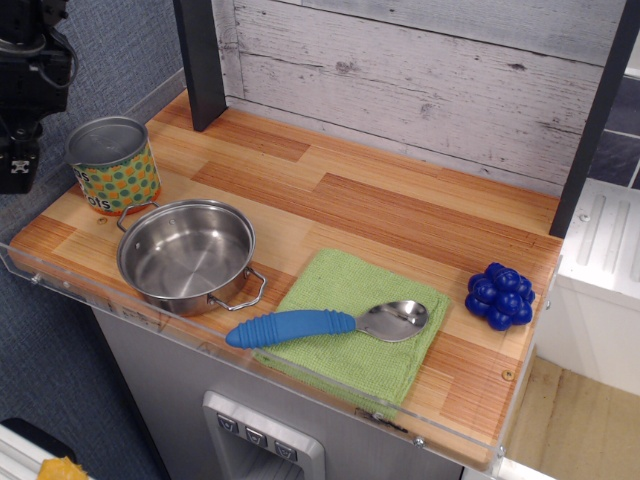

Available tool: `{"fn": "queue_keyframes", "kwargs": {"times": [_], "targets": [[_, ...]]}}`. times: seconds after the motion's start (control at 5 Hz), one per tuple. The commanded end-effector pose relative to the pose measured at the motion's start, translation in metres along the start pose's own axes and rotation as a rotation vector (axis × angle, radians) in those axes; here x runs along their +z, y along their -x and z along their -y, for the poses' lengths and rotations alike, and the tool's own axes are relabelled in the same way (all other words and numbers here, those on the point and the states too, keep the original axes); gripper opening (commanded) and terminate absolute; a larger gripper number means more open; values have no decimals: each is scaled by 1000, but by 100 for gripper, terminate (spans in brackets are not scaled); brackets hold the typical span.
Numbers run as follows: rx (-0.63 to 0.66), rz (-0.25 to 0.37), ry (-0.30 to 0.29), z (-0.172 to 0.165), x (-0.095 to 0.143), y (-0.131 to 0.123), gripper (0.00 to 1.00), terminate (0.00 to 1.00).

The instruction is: Move can directly above green cloth.

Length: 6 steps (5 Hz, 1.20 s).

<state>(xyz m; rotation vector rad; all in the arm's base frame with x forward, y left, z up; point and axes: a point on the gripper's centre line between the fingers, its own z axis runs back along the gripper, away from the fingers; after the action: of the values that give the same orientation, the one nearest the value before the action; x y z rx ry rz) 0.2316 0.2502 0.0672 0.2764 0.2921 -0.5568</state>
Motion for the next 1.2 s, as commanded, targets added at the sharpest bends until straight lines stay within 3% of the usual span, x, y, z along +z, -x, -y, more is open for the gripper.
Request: {"fn": "queue_keyframes", "kwargs": {"times": [0.0,0.2,1.0], "targets": [[-53,58,-64,-31,2,-8,100,0],[-129,119,-92,-31,4,-20,100,0],[-239,141,-141,-21,31,-62,100,0]]}}
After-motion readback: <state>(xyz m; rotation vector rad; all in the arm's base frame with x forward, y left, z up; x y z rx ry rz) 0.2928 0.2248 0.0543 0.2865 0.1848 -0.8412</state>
